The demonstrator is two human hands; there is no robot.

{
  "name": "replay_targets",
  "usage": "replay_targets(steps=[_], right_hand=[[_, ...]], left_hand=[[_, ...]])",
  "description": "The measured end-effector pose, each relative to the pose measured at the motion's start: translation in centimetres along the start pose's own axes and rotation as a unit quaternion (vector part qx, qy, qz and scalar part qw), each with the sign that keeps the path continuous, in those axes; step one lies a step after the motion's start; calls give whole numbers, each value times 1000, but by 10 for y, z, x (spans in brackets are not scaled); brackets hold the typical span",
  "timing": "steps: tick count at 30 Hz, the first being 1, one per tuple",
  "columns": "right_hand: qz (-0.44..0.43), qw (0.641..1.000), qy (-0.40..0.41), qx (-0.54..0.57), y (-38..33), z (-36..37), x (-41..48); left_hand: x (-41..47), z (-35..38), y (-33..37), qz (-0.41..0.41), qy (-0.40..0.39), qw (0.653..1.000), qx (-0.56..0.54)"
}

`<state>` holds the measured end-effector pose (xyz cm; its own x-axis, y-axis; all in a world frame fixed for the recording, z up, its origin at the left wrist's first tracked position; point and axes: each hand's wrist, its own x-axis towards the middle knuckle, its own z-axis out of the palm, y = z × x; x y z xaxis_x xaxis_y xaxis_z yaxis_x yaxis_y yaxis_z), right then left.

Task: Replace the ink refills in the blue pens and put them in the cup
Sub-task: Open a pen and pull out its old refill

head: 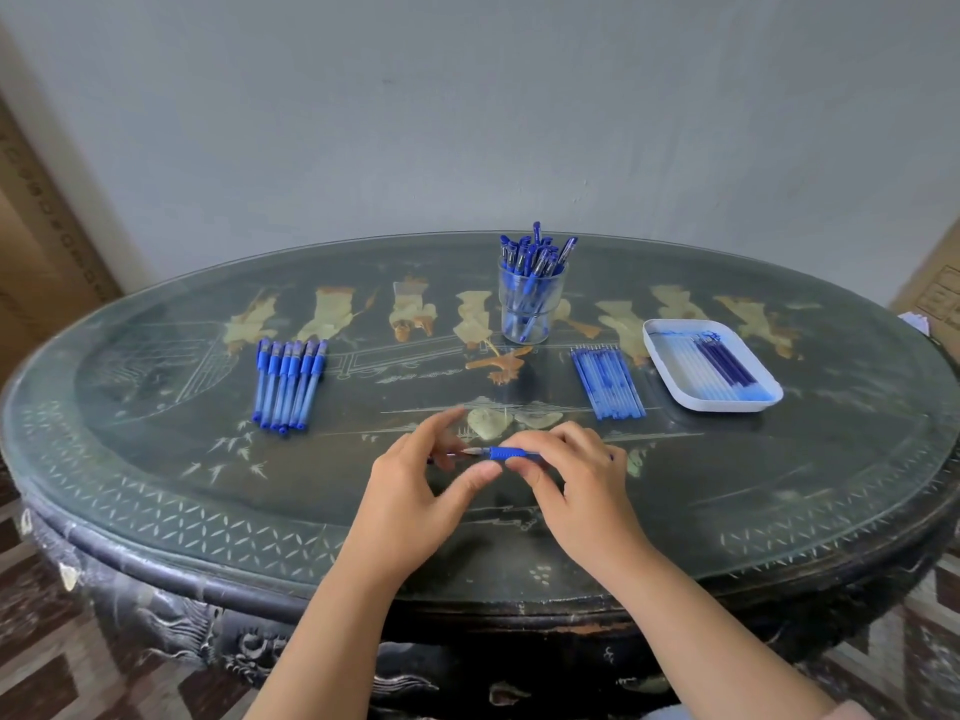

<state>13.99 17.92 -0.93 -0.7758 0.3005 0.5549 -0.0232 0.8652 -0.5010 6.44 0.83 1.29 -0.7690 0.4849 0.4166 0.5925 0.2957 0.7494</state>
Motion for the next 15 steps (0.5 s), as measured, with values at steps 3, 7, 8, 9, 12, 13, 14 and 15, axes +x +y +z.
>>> replay_targets(steps=[3, 7, 8, 9, 12, 13, 14, 15], right_hand=[[1, 1000, -6, -2, 1, 0, 0], [1, 1000, -12, -9, 0, 0, 0], [2, 1000, -10, -7, 0, 0, 0], [3, 1000, -6, -5, 0, 0, 0], [2, 1000, -1, -2, 0, 0, 0], [2, 1000, -4, -2, 0, 0, 0], [2, 1000, -7, -2, 0, 0, 0], [2, 1000, -10, -4, 0, 1, 0]], left_hand=[[1, 1, -1, 20, 14, 1000, -1], [1, -1, 3, 26, 24, 999, 4], [1, -2, 6, 11, 12, 1000, -9], [1, -3, 7, -4, 2, 1000, -24], [1, -4, 4, -27, 4, 998, -59], [1, -4, 3, -29, 11, 997, -66], [2, -4, 2, -38, 19, 997, -72], [2, -4, 1, -47, 25, 995, -79]])
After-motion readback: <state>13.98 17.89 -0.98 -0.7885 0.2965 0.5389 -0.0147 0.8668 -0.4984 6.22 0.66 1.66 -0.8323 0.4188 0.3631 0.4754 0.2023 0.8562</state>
